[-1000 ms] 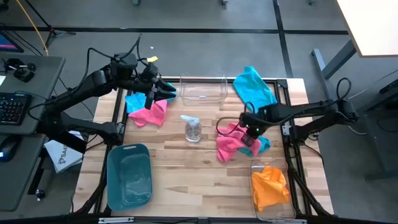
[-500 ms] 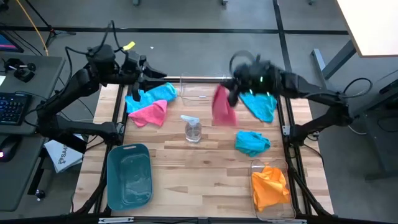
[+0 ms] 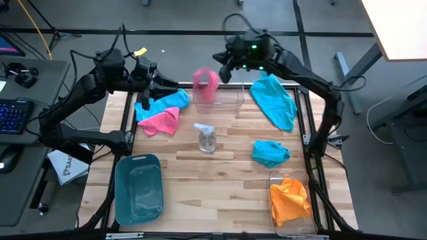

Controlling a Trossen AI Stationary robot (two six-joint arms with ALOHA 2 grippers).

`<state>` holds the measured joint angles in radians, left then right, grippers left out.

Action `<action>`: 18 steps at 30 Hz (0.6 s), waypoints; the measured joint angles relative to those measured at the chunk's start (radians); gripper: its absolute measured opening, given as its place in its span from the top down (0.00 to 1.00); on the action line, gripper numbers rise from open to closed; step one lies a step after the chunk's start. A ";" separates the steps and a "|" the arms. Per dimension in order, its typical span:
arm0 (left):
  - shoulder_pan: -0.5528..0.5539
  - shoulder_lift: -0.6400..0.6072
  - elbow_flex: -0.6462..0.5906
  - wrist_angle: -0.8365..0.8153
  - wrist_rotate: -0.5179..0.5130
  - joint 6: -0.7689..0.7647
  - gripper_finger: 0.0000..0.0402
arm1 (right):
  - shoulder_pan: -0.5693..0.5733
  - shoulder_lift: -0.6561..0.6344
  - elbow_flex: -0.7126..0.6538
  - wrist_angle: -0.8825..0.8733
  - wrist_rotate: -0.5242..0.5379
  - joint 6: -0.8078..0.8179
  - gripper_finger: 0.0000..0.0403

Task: Sort microfiber towel by color & place in baskets
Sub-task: Put the right pink towel into the top transparent bin

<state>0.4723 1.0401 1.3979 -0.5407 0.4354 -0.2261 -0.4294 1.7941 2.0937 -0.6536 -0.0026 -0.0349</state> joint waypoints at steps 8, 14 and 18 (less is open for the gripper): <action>-0.009 -0.016 0.000 -0.049 0.000 0.024 0.65 | -0.092 0.076 -0.120 -0.086 0.080 0.041 1.00; -0.009 -0.019 0.000 -0.047 0.000 0.028 0.65 | -0.108 0.074 -0.205 -0.075 0.018 0.139 1.00; -0.009 -0.018 -0.010 -0.043 -0.006 0.033 0.65 | -0.108 0.074 -0.263 -0.020 -0.033 0.231 0.98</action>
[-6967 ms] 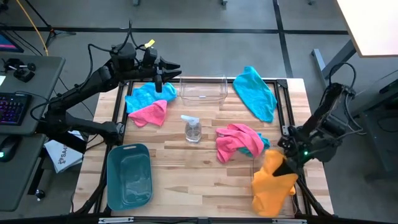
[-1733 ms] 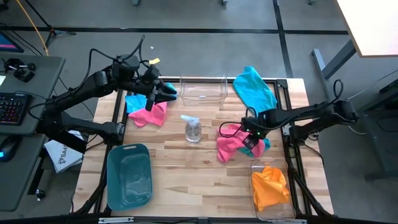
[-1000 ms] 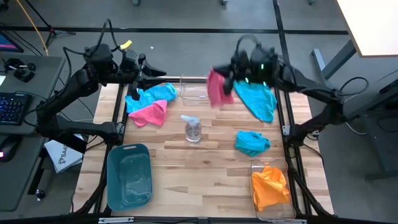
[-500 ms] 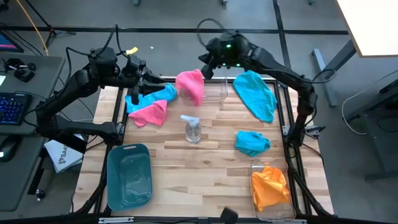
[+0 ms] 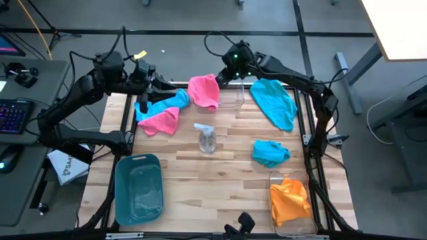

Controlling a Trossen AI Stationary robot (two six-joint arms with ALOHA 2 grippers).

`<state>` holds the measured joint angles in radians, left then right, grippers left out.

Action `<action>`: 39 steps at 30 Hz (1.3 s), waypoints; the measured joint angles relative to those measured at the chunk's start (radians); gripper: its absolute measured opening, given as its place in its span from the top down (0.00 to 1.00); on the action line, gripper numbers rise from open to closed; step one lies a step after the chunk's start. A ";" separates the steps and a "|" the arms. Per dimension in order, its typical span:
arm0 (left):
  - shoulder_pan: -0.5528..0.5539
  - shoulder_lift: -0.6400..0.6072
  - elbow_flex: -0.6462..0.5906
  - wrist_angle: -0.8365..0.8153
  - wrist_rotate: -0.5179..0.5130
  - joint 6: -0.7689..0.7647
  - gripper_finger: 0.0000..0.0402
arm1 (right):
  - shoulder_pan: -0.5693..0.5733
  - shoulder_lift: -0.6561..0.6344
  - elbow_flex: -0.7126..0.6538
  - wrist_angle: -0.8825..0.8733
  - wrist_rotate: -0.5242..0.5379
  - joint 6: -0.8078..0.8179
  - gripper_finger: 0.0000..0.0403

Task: Sort microfiber towel by color & place in baskets
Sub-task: Put the right pink towel into the top transparent bin

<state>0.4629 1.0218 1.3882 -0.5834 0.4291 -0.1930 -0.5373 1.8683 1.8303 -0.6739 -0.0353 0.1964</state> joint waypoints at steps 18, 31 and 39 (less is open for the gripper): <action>0.000 0.001 -0.002 -0.026 -0.054 -0.025 0.65 | 0.011 0.131 -0.227 0.402 -0.013 0.253 0.37; 0.000 -0.001 -0.002 -0.028 -0.056 -0.069 0.65 | 0.011 0.389 0.172 -0.009 0.232 0.084 0.37; 0.000 -0.001 -0.002 -0.031 -0.056 -0.085 0.65 | 0.013 0.469 0.177 -0.017 0.219 0.188 0.37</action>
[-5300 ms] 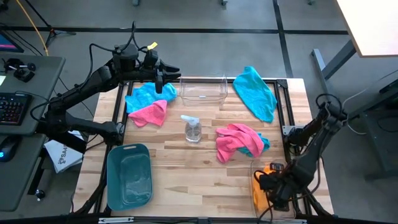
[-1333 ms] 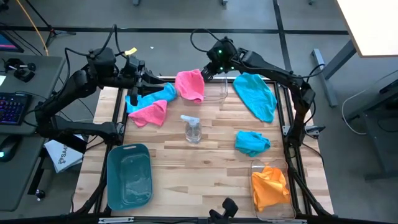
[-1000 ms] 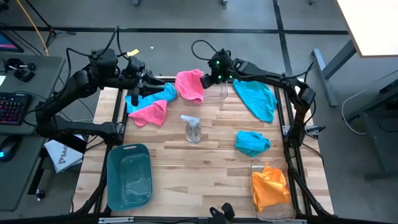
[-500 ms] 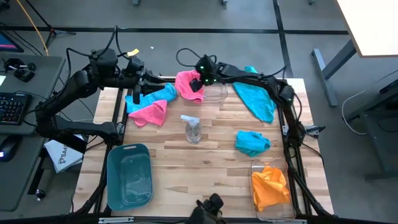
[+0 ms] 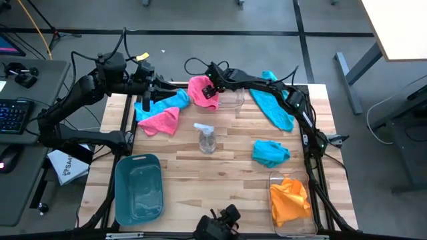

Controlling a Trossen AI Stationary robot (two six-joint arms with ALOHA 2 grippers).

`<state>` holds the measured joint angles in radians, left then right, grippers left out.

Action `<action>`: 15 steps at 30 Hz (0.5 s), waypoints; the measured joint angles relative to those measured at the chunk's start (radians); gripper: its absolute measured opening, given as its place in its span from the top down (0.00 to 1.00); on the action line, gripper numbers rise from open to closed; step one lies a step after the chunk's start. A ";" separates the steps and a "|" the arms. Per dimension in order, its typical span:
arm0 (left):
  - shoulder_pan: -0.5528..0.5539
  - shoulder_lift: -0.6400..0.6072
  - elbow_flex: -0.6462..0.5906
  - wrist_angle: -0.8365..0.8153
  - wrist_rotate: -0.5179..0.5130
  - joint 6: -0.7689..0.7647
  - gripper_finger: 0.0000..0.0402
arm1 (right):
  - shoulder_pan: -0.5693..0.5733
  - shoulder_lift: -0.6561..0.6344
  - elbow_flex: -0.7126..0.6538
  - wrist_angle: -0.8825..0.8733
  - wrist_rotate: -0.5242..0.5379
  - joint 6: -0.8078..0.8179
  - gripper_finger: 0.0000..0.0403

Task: Sort microfiber towel by color & place in baskets
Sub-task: Put the right pink towel into the top transparent bin

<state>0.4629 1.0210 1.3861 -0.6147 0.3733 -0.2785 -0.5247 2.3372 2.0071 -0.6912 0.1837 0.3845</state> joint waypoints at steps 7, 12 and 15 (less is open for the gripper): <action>0.000 0.000 0.000 -0.002 0.000 -0.009 0.65 | 0.000 0.032 0.000 0.003 -0.034 -0.046 0.47; 0.000 0.000 0.000 -0.003 0.000 -0.008 0.65 | 0.003 0.000 0.002 -0.004 -0.042 -0.104 0.90; 0.000 0.000 0.000 -0.003 0.000 -0.008 0.65 | 0.004 -0.051 0.027 -0.019 -0.073 -0.150 0.95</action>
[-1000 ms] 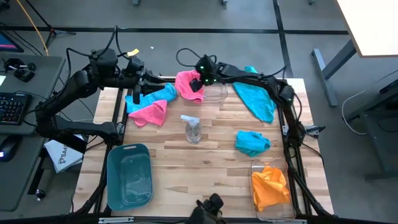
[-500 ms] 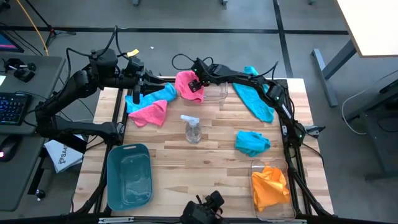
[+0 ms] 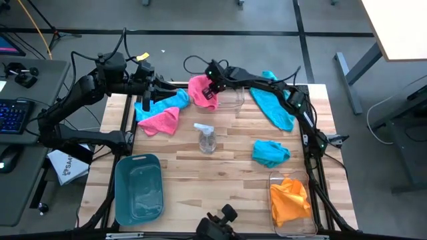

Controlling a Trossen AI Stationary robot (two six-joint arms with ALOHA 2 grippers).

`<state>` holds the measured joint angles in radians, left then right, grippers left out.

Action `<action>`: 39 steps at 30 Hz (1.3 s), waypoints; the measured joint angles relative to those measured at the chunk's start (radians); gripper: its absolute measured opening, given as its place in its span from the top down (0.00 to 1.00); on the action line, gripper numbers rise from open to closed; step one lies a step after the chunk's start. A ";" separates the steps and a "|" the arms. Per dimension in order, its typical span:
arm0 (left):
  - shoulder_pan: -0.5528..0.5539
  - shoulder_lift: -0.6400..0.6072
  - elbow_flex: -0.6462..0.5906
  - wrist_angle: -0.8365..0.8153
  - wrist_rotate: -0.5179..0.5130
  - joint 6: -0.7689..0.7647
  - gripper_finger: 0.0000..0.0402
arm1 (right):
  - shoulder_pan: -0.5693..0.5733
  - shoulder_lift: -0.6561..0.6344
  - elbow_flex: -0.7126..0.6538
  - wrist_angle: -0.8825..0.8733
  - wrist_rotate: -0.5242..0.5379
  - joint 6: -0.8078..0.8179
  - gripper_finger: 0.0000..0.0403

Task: Sort microfiber towel by color & place in baskets
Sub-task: Put the right pink towel into the top transparent bin

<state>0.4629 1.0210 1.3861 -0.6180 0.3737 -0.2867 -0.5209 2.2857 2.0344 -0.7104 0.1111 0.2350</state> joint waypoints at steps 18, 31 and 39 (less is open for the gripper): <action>0.000 0.000 0.000 0.002 -0.108 0.053 0.65 | 0.125 -0.376 0.024 -0.178 0.387 -0.197 1.00; 0.000 0.002 0.000 0.002 -0.174 0.062 0.65 | 0.161 -0.374 -0.386 0.080 0.388 -0.088 1.00; 0.000 0.002 0.000 0.002 -0.176 0.062 0.65 | 0.051 -0.374 -0.317 0.207 0.395 -0.092 1.00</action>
<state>0.4633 1.0225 1.3861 -0.6163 0.1980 -0.2245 -0.4701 1.9121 1.7177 -0.5035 0.5066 0.1432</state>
